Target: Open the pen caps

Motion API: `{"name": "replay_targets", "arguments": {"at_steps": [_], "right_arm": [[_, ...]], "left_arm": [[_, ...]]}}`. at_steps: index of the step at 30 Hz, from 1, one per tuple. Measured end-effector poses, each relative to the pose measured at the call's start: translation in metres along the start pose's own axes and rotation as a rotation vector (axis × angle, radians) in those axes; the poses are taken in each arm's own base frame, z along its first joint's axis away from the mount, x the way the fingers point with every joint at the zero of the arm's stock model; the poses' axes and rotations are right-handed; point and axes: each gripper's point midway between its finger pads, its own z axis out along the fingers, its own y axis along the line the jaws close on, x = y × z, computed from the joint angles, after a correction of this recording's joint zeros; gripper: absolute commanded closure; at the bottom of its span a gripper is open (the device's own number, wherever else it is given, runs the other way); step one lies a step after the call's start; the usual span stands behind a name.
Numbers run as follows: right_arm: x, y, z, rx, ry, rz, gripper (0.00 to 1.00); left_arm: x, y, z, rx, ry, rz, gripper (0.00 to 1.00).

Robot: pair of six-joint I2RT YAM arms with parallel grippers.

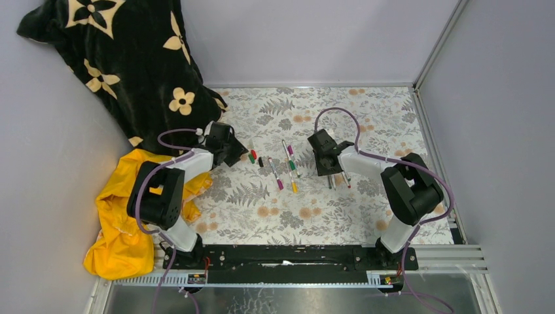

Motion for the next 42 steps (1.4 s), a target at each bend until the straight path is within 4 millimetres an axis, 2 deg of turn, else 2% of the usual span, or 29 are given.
{"name": "replay_targets", "arguments": {"at_steps": [5,10,14,18,22,29,42], "right_arm": [[-0.006,-0.003,-0.006,0.005,-0.024,-0.008,0.54],[-0.029,0.001,-0.032,-0.034,-0.104,-0.015,0.54],[-0.057,0.025,-0.049,-0.103,-0.164,-0.032,0.53],[-0.072,0.058,-0.055,-0.171,-0.184,-0.069,0.53],[-0.063,0.081,-0.042,-0.204,-0.138,-0.110,0.53],[-0.033,0.091,-0.016,-0.201,-0.027,-0.153,0.53],[-0.035,0.102,-0.006,-0.208,-0.005,-0.165,0.53]], "left_arm": [[-0.009,-0.011,-0.014,0.036,-0.036,-0.011,0.46],[-0.015,-0.023,-0.027,0.077,-0.060,-0.019,0.46],[-0.012,-0.026,-0.030,0.103,-0.046,-0.022,0.46],[-0.002,-0.021,-0.031,0.104,-0.020,-0.023,0.45],[0.003,-0.022,-0.034,0.116,-0.006,-0.020,0.45],[0.005,-0.032,-0.042,0.150,0.001,-0.018,0.45],[0.005,-0.038,-0.048,0.177,0.006,-0.024,0.45]]}}
